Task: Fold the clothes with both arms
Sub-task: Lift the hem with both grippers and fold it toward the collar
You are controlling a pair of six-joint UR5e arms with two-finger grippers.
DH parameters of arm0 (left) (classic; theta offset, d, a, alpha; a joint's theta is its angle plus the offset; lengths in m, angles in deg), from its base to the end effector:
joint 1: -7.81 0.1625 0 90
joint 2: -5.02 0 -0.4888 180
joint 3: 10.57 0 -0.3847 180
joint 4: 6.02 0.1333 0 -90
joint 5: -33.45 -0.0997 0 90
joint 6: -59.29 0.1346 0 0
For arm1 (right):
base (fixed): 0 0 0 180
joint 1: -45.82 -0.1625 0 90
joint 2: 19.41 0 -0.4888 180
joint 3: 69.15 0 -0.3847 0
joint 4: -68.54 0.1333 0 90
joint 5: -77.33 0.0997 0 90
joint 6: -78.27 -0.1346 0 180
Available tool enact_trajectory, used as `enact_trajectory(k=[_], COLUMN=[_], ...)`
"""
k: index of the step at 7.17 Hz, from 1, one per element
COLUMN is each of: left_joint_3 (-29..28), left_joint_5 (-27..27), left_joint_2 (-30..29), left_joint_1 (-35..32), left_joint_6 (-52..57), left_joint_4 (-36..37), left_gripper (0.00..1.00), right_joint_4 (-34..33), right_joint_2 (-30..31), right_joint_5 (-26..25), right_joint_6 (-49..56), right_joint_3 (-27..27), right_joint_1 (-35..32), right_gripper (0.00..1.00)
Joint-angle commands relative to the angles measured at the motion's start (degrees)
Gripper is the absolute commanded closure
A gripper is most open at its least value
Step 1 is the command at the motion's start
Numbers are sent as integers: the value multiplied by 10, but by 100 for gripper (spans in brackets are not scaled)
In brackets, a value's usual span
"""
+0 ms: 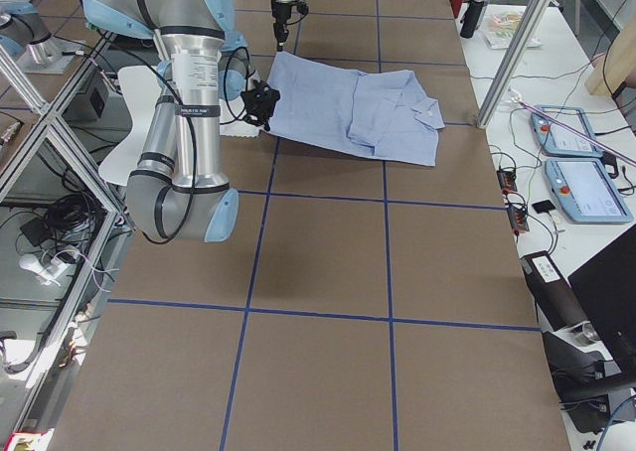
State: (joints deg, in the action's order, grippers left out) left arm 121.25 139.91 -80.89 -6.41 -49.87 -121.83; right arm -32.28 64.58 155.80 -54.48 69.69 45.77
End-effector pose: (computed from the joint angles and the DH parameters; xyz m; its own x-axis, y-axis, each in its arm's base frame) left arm 0.3929 -0.1977 0.3829 0.4114 -0.4290 -0.8042 0.1320 0.9011 -0.4131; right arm -0.4359 -0.1606 0.3596 0.4331 0.6655 0.6079 -0.5907 0.7190 -0.3663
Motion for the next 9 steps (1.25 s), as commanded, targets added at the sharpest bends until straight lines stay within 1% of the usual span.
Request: enact_trajectory(k=[1,2,3,4,5,6,7,8,9], left_joint_3=[6,-7,-52,-97,-143,-194,-232,-272,-304], left_joint_5=[1,1,2,17,67,90,98,99,99], left_joint_2=[-6,-24,-57,-111,-156,-204,-229,-255,-274], left_joint_1=[-41,-84,-119,-174,-233,-283,-318,-350,-373], left_joint_6=[38,108,125,139,148,168,181,182,196], left_joint_4=[21,29,30,31,33,35,34,31,31], left_gripper=[100,100,100,100,100,100,100,100,100], right_joint_4=[-6,-7,-6,-5,-2,-1,0,1,17], right_joint_2=[-55,-86,-129,-151,-169,-190,-215,-234,-244], right_joint_5=[0,4,13,47,76,95,104,103,99], right_joint_6=[5,15,47,91,122,158,167,164,160], right_joint_3=[-21,-54,-93,-125,-156,-189,-236,-268,-286], right_joint_1=[-41,-87,-137,-193,-248,-301,-341,-374,-406], right_gripper=[100,100,100,100,100,100,100,100,100])
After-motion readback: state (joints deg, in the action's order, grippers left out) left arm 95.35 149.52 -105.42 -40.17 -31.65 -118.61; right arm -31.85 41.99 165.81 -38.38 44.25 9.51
